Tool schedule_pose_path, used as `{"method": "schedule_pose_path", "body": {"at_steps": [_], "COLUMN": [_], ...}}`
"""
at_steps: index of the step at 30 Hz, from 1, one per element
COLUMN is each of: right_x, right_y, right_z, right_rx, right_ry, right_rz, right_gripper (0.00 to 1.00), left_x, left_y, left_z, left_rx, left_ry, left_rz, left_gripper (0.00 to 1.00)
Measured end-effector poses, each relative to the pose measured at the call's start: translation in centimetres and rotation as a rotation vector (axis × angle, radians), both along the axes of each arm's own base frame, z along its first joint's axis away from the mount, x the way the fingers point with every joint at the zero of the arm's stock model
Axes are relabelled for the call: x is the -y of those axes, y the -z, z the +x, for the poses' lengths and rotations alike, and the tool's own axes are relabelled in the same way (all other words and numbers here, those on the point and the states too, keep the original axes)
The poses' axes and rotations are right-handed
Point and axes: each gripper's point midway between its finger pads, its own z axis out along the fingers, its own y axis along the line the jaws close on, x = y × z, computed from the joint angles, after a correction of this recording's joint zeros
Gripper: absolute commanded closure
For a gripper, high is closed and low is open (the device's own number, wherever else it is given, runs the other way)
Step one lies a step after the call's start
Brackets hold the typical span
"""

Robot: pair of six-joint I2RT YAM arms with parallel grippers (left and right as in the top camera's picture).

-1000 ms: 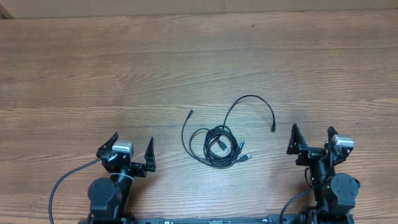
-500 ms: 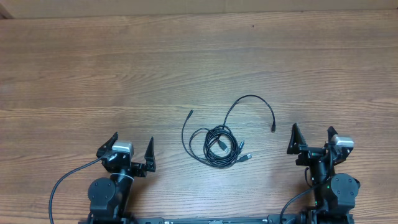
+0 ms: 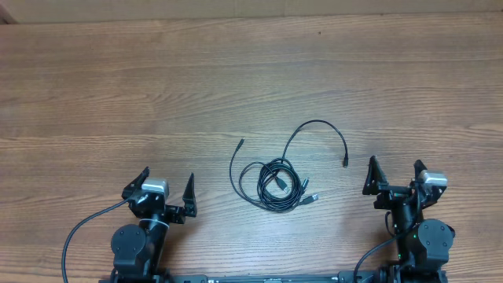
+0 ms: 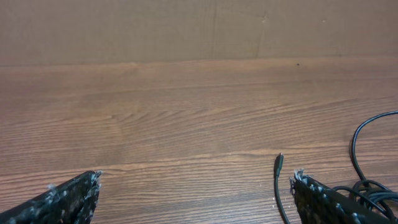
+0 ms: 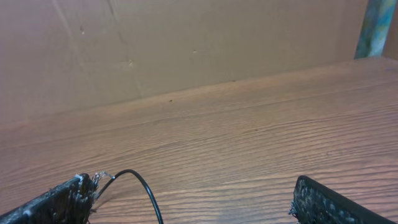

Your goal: Untangle cables

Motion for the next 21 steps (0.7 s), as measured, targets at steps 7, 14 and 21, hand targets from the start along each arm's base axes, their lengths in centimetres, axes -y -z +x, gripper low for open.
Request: {"method": "schedule_pose_path", "body": {"at_steps": [7,14,21], "right_x": [0.8,0.7,2.4], "right_y": [-1.0,-8.7,-24.1], "right_z": [0.1,-0.7,-6.7], "right_rx": [0.04,0.333,0.661], "right_ry": [0.045,0.043,0.173], "right_rz": [-0.006,-0.022,-0.02], "right_gripper": [0.0,0.0,0.0], "left_x": [0.0,0.0,0.0], "left_y": [0.0,0.0,0.0], "left_z": [0.0,0.0,0.0], "left_rx": [0.0,0.0,0.0], "left_ry": [0.0,0.0,0.0], "left_rz": [0.0,0.0,0.0], "left_gripper": [0.0,0.01,0.01]}}
